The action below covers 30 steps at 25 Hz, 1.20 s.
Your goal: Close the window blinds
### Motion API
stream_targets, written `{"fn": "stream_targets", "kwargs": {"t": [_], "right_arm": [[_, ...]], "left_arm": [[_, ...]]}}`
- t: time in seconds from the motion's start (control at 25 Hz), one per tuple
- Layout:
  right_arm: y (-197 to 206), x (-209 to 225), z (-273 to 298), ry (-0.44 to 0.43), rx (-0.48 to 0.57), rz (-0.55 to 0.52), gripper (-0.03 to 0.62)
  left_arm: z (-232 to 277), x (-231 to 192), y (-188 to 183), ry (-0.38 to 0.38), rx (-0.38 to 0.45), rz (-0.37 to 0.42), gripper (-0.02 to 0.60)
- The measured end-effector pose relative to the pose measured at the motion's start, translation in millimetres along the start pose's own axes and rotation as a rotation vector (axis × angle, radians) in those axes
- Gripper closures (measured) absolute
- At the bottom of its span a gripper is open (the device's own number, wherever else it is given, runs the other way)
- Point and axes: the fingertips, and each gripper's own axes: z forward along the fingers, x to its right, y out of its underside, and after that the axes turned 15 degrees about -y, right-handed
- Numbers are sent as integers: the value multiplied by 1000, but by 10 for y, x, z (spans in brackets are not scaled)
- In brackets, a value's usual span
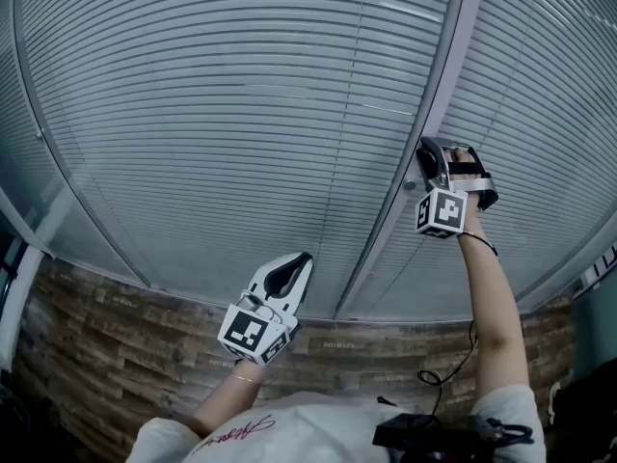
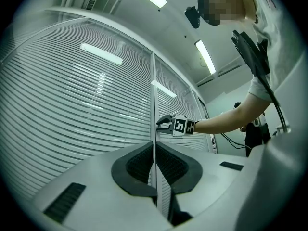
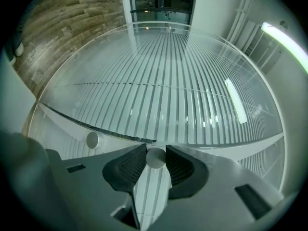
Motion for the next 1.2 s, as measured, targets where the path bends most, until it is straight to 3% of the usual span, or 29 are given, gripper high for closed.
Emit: {"fn": "stream_targets", "kwargs": {"t": [0.24,0.36,0.44,0.64,0.84,1.0,1.2], "right_arm": [[-4,-50,25,-29,-34,-137,462],[-24,-56,14,-19,-27,-118,462],[-25,-23,-13,2,4,-28,462],[-65,112,-208,98,167,382,462],[-133,111,-510,186,308,669,463],[-294,-17,-790,198,470,919,465],[-650,-309,-1186,178,610,1085,532]], "left_arm": [[6,2,-13,2,0,6,552],[-5,14,-12,8,0,7,554],[9,33,-31,10,-5,5,552],[-3,-15,-88,5,1,7,552],[-18,-51,-60,1,3,9,554],[2,-75,-68,-14,-3,2,552],[7,-50,-21,-6,-3,0,554]]}}
